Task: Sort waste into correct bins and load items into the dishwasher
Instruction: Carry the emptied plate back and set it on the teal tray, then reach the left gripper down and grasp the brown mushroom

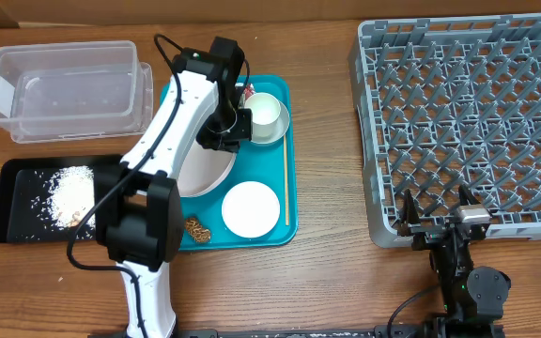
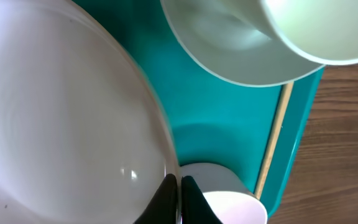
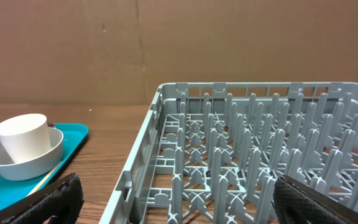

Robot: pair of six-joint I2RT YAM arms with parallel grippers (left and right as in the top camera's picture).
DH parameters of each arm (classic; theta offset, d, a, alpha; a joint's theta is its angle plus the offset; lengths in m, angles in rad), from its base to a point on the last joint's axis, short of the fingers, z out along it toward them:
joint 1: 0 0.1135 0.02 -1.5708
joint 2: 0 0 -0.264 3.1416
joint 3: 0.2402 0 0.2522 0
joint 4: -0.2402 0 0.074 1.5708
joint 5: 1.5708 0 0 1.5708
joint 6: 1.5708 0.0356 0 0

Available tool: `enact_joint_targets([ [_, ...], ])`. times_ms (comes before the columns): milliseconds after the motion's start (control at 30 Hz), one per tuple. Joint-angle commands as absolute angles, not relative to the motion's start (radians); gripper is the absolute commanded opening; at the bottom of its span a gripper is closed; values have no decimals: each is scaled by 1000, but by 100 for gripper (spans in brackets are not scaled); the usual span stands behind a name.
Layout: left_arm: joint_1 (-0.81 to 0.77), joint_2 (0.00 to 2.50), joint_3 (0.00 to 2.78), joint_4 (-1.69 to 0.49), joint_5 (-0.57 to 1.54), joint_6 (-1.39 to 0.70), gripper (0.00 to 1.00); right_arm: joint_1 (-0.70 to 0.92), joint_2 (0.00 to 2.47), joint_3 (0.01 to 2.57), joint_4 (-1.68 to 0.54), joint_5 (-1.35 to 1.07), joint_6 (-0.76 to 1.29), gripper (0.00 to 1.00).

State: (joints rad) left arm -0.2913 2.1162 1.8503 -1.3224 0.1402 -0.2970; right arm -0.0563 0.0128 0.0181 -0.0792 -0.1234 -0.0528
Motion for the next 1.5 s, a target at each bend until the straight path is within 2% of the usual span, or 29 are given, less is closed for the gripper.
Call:
enact_joint_targets([
  [0,-296,2125,1868,-1322,126,-315,25,-52,3,8,-74,-121,-49,100],
  [133,-287,2125,1871,-1326,124,-314,55,-52,3,8,-74,-121,-49,100],
  [167,-278,2125,1886,-1339,133,-314,57,-52,3,8,-74,-121,-49,100],
  [333,-258,2124,2000,-1448,187,-314,57,-52,3,8,-74,-121,-49,100],
  [533,-230,2123,2254,-1680,107,-316,57,-52,3,8,-74,-121,-49,100],
  [567,-221,2106,2291,-1690,111,-298,73,-52,3,8,-74,-121,-49,100],
  [600,-216,2079,2291,-1690,113,-304,83,-52,3,8,-74,-121,-49,100],
  [667,-212,2017,2288,-1690,117,-319,86,-52,3,8,-74,-121,-49,100],
  [733,-212,1964,2276,-1690,123,-319,100,-52,3,8,-74,-121,-49,100],
  [900,-212,1745,2142,-1690,120,-319,100,-52,3,8,-74,-121,-49,100],
  [1033,-224,1495,1843,-1687,121,-423,100,-52,3,8,-74,-121,-49,100],
  [1300,-223,1373,1396,-1499,47,-619,100,-52,3,8,-74,-121,-49,100],
  [1333,-223,1374,1356,-1469,52,-623,98,-52,3,8,-74,-121,-49,100],
  [1367,-223,1374,1309,-1431,52,-633,91,-52,3,8,-74,-121,-49,100],
  [1400,-223,1374,1273,-1401,52,-643,79,-52,3,8,-74,-121,-49,100],
  [1467,-223,1374,1196,-1337,47,-670,76,-52,3,8,-74,-121,-49,100],
])
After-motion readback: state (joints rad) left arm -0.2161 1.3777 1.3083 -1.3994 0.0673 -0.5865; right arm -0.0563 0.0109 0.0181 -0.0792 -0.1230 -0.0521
